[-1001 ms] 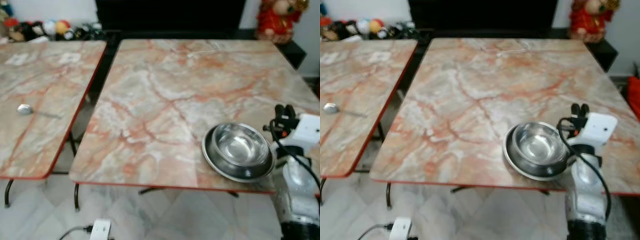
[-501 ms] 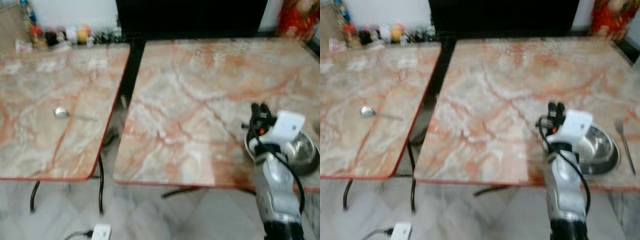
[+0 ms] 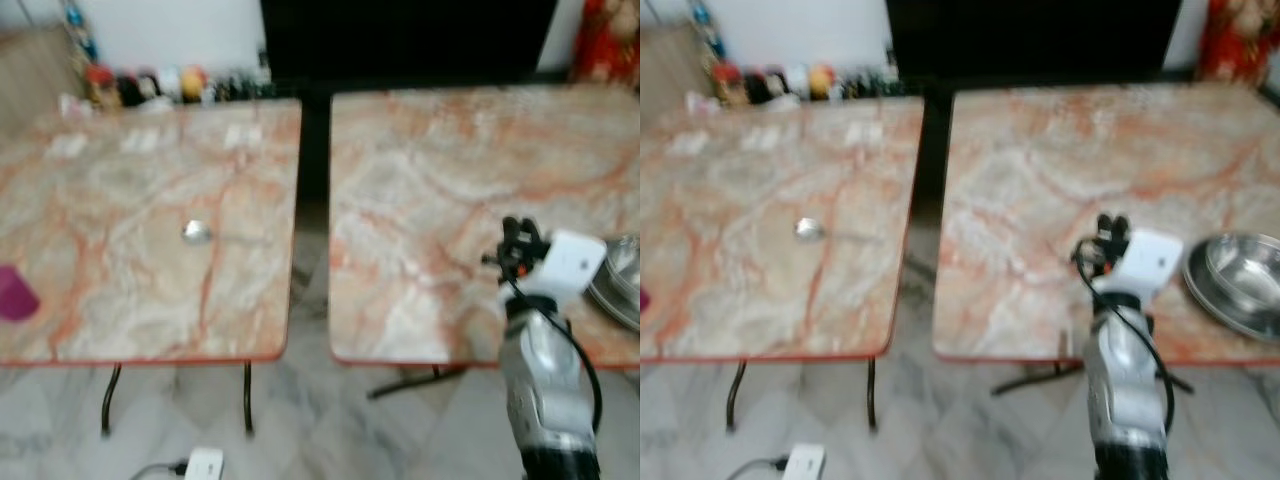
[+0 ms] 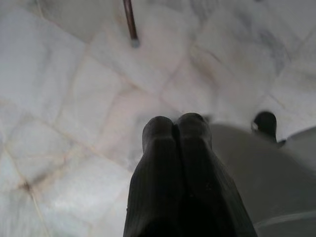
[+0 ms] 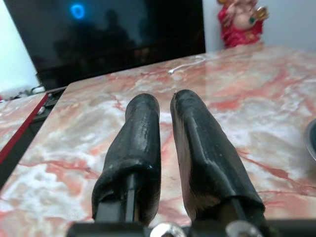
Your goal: Setting the table
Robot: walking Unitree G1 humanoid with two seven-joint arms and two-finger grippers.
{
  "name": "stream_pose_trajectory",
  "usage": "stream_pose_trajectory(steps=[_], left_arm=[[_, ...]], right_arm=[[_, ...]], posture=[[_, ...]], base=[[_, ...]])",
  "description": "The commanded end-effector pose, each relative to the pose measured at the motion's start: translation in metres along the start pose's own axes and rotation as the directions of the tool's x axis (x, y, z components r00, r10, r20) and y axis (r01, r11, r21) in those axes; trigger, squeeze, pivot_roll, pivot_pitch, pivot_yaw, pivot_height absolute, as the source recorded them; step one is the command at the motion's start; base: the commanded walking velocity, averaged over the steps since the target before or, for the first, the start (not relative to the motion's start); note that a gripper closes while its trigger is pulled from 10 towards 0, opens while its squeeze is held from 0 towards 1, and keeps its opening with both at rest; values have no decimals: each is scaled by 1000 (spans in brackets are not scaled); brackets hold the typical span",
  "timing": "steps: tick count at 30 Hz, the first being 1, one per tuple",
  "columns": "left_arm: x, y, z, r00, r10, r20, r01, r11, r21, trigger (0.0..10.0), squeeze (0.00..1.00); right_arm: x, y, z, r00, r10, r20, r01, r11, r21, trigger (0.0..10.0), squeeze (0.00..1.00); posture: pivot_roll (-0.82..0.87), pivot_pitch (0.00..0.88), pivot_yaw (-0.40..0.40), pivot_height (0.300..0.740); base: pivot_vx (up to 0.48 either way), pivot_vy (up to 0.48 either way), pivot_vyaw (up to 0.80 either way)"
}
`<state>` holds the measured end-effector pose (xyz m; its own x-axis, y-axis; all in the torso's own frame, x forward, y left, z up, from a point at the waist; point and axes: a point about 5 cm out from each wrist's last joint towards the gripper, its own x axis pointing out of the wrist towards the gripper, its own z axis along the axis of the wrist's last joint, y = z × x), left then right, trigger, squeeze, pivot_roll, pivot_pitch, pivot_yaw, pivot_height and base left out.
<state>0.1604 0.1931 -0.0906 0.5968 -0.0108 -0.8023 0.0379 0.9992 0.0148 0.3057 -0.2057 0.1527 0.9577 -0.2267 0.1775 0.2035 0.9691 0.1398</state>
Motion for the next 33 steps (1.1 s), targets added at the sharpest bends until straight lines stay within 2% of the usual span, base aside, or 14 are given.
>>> stream_pose_trajectory(steps=[1,17,33], left_arm=[[-2,8,-4,1000,17,-19,-16,999,28,10000,0],[-1,8,-2,1000,28,-11,-28,999,15,10000,0],[-1,8,-1,999,35,-3,-35,999,2,10000,0]], right_arm=[[1,10,4,1000,25,11,-26,1000,14,10000,0],[0,22,-5,998,56,-22,-56,998,20,10000,0],[3,22,-8,996,75,-42,-74,997,13,10000,0]], posture=[[-36,0,20,740],[-19,34,15,740],[-15,65,7,740]], base=[[0,420,0],[0,368,0],[0,0,0]])
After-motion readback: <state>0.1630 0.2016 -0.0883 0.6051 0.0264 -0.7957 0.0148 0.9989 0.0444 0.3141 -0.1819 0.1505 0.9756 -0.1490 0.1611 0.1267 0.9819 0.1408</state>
